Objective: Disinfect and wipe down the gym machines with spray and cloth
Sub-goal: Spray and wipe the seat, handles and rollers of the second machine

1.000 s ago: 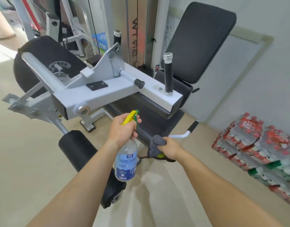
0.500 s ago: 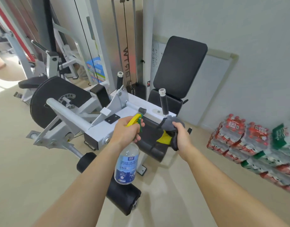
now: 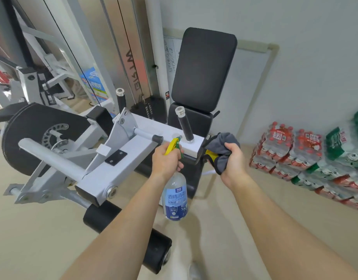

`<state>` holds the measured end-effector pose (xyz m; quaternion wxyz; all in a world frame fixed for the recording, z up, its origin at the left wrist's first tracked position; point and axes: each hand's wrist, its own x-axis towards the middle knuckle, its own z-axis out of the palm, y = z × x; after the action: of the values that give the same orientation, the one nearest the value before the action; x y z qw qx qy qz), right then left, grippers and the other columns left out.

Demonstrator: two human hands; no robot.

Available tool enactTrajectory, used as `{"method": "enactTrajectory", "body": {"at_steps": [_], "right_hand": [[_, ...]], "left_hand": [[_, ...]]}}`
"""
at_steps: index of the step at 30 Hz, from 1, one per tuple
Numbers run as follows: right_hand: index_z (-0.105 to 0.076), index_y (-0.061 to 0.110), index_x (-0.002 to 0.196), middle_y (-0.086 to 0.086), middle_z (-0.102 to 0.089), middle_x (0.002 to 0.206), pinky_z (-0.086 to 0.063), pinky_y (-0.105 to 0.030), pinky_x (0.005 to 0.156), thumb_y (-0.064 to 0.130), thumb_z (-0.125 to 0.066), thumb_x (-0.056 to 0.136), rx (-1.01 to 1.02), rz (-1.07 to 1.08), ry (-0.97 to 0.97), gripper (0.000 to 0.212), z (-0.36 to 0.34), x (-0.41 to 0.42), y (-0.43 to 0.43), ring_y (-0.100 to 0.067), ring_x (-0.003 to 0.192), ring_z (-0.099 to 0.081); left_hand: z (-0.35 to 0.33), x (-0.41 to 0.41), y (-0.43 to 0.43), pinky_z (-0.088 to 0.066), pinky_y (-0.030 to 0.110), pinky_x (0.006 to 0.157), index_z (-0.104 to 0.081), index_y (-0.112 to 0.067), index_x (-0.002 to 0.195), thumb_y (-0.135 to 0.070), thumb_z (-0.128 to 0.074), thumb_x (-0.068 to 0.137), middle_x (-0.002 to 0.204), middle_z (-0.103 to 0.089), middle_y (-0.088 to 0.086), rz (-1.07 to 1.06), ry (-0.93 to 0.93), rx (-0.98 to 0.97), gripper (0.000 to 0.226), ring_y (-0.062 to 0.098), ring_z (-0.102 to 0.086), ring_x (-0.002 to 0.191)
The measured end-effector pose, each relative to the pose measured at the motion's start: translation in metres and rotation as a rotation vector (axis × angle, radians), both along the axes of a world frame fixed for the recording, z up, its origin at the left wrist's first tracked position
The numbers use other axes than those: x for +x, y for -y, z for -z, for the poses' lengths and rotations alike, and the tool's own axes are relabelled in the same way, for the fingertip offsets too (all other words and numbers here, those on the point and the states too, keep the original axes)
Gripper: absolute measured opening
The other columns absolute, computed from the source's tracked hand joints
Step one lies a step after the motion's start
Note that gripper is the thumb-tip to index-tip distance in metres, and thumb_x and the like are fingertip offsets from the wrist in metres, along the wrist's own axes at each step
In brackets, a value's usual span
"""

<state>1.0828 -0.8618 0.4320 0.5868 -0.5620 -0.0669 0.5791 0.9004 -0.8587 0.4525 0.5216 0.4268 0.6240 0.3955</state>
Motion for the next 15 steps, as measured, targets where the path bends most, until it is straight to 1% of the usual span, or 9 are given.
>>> {"method": "enactTrajectory", "body": {"at_steps": [2, 3, 6, 8, 11, 12, 15], "right_hand": [[-0.063, 0.009, 0.120, -0.013, -0.072, 0.114, -0.052, -0.045, 0.101, 0.034, -0.064, 0.065, -0.005, 0.013, -0.008, 0.060, 0.010, 0.004, -0.015, -0.027, 0.100, -0.069], [-0.063, 0.008, 0.118, -0.013, -0.073, 0.111, -0.051, -0.043, 0.100, 0.033, -0.064, 0.067, -0.012, 0.017, -0.010, 0.057, 0.013, 0.007, -0.022, -0.026, 0.098, -0.069], [-0.066, 0.008, 0.111, -0.008, -0.074, 0.098, -0.053, -0.041, 0.093, 0.025, -0.063, 0.083, -0.030, 0.034, -0.032, 0.032, 0.023, 0.012, -0.044, -0.025, 0.090, -0.069], [-0.067, 0.010, 0.102, -0.006, -0.075, 0.096, -0.054, -0.038, 0.087, 0.023, -0.062, 0.087, -0.033, 0.041, -0.055, 0.020, 0.024, 0.013, -0.056, -0.023, 0.086, -0.070], [-0.067, 0.012, 0.097, -0.002, -0.075, 0.091, -0.054, -0.034, 0.079, 0.024, -0.061, 0.090, -0.024, 0.045, -0.090, 0.015, 0.020, 0.011, -0.072, -0.020, 0.082, -0.070], [-0.067, 0.012, 0.097, -0.003, -0.074, 0.091, -0.055, -0.034, 0.080, 0.025, -0.061, 0.090, -0.023, 0.047, -0.102, 0.016, 0.018, 0.009, -0.077, -0.020, 0.083, -0.070], [-0.069, 0.010, 0.093, -0.006, -0.074, 0.096, -0.052, -0.040, 0.096, 0.025, -0.062, 0.089, -0.004, 0.046, -0.134, 0.017, 0.015, 0.004, -0.088, -0.025, 0.089, -0.069]], "left_hand": [[0.005, 0.006, -0.016, -0.048, 0.029, 0.052, -0.068, -0.009, 0.102, 0.000, -0.050, 0.087, 0.102, -0.073, 0.014, 0.015, -0.009, -0.022, 0.025, 0.017, -0.055, 0.052], [0.008, 0.008, -0.024, -0.048, 0.030, 0.052, -0.067, -0.010, 0.101, 0.000, -0.050, 0.087, 0.102, -0.073, 0.014, 0.017, -0.014, -0.032, 0.025, 0.018, -0.055, 0.053], [0.013, 0.013, -0.043, -0.048, 0.030, 0.056, -0.066, -0.011, 0.103, -0.001, -0.049, 0.090, 0.102, -0.071, 0.012, 0.016, -0.038, -0.057, 0.024, 0.020, -0.055, 0.058], [0.014, 0.013, -0.049, -0.048, 0.030, 0.058, -0.066, -0.012, 0.105, -0.001, -0.049, 0.090, 0.101, -0.071, 0.010, 0.029, -0.049, -0.066, 0.024, 0.020, -0.055, 0.060], [0.014, 0.012, -0.055, -0.050, 0.032, 0.060, -0.066, -0.012, 0.102, -0.001, -0.050, 0.087, 0.100, -0.071, 0.012, 0.050, -0.063, -0.067, 0.025, 0.019, -0.056, 0.060], [0.013, 0.011, -0.056, -0.050, 0.032, 0.061, -0.066, -0.012, 0.102, 0.000, -0.050, 0.087, 0.100, -0.071, 0.012, 0.055, -0.064, -0.065, 0.024, 0.019, -0.056, 0.059], [0.010, 0.008, -0.059, -0.049, 0.032, 0.060, -0.065, -0.012, 0.102, 0.001, -0.049, 0.089, 0.100, -0.071, 0.011, 0.069, -0.059, -0.077, 0.024, 0.019, -0.055, 0.060]]}}
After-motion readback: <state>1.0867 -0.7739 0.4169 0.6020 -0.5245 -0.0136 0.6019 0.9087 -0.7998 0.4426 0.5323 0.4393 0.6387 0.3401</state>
